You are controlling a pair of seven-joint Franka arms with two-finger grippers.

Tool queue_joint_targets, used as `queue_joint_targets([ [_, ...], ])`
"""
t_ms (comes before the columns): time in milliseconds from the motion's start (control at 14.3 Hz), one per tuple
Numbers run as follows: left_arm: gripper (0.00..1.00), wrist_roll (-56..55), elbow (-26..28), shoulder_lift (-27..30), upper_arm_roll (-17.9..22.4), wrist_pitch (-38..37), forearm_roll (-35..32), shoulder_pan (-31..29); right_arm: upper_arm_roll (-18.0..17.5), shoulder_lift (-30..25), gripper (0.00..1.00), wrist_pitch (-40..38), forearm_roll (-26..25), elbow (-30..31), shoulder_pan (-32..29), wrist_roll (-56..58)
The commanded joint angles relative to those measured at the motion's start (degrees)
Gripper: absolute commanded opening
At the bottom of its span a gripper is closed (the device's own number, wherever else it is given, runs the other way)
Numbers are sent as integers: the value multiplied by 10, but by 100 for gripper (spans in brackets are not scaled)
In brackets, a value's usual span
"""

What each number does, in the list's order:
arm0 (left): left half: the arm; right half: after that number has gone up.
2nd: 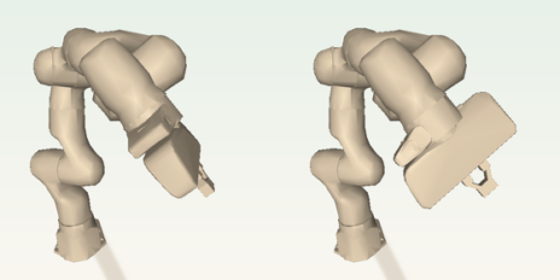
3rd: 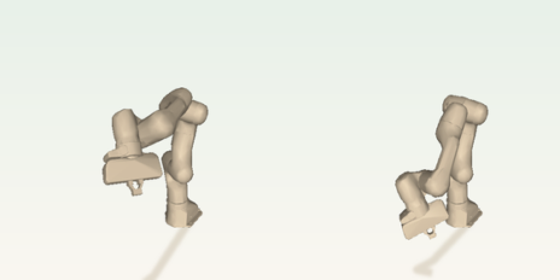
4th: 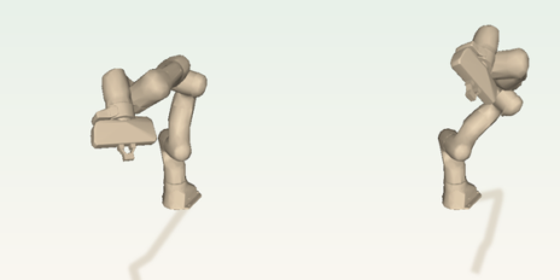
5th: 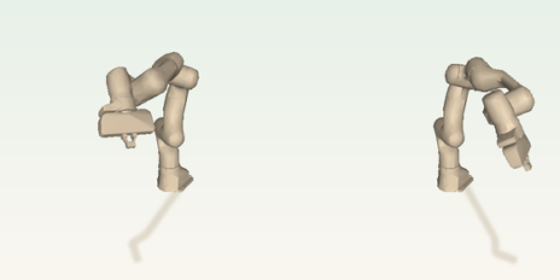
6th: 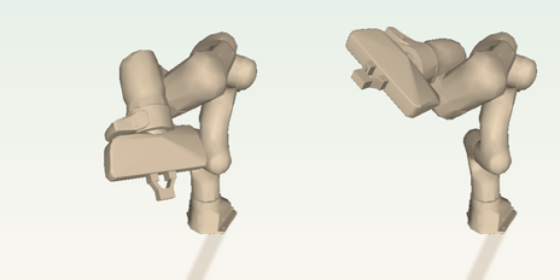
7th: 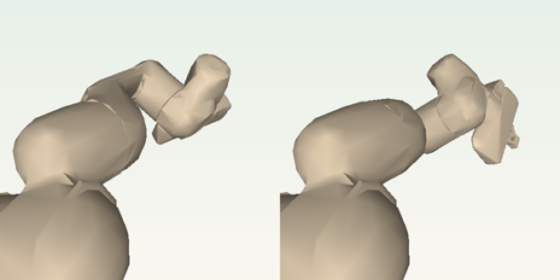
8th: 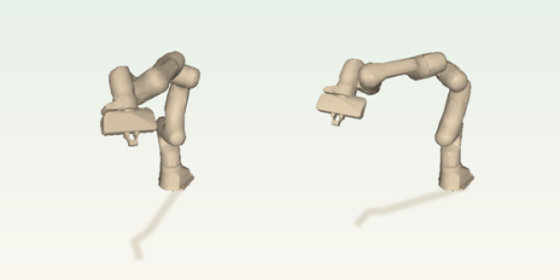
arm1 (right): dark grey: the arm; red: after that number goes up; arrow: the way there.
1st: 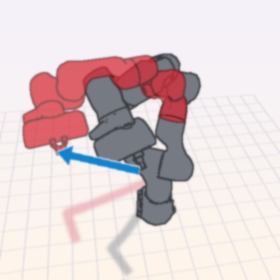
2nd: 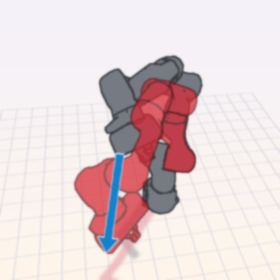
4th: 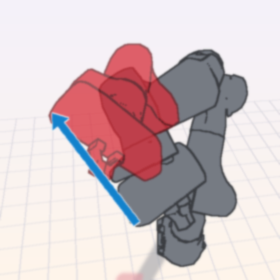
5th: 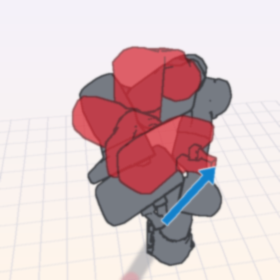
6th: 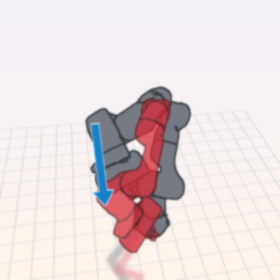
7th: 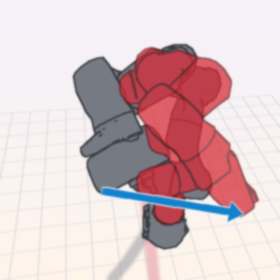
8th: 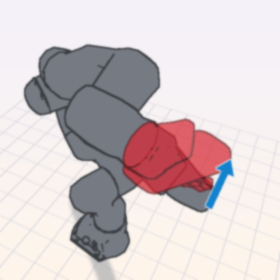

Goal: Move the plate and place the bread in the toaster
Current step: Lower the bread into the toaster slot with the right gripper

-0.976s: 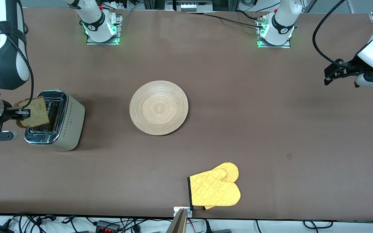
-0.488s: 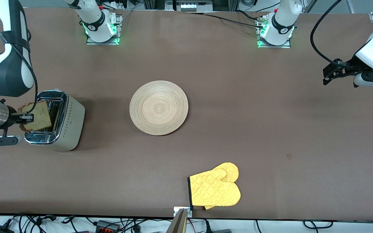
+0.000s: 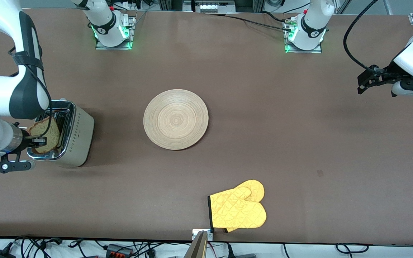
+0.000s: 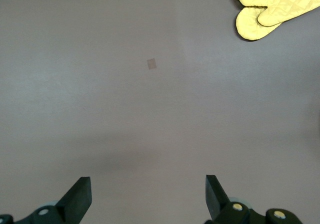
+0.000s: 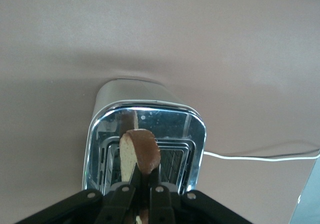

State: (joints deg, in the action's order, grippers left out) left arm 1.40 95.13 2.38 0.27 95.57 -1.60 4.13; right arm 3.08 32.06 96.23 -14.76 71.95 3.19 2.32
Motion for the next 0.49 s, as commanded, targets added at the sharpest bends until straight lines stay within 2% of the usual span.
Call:
queue_joint_targets([
  [0, 100, 5, -20, -10, 0, -16, -12, 4, -4, 13, 39, 2, 2, -15, 1, -12],
  [70, 100, 5, -20, -10, 0, -16, -12, 4, -5, 13, 58, -1, 3, -15, 1, -12],
  [209, 100, 5, -20, -10, 0, -16, -12, 4, -6, 10, 68, -4, 4, -15, 1, -10],
  [279, 100, 5, -20, -9, 0, -16, -12, 4, -6, 8, 86, -5, 10, -15, 1, -10],
  [348, 100, 5, -20, -10, 0, -16, -13, 4, -6, 5, 100, -8, 22, -15, 2, -8],
  [418, 100, 5, -20, -10, 0, -16, -12, 4, -6, 0, 100, -12, 31, -15, -1, -5],
])
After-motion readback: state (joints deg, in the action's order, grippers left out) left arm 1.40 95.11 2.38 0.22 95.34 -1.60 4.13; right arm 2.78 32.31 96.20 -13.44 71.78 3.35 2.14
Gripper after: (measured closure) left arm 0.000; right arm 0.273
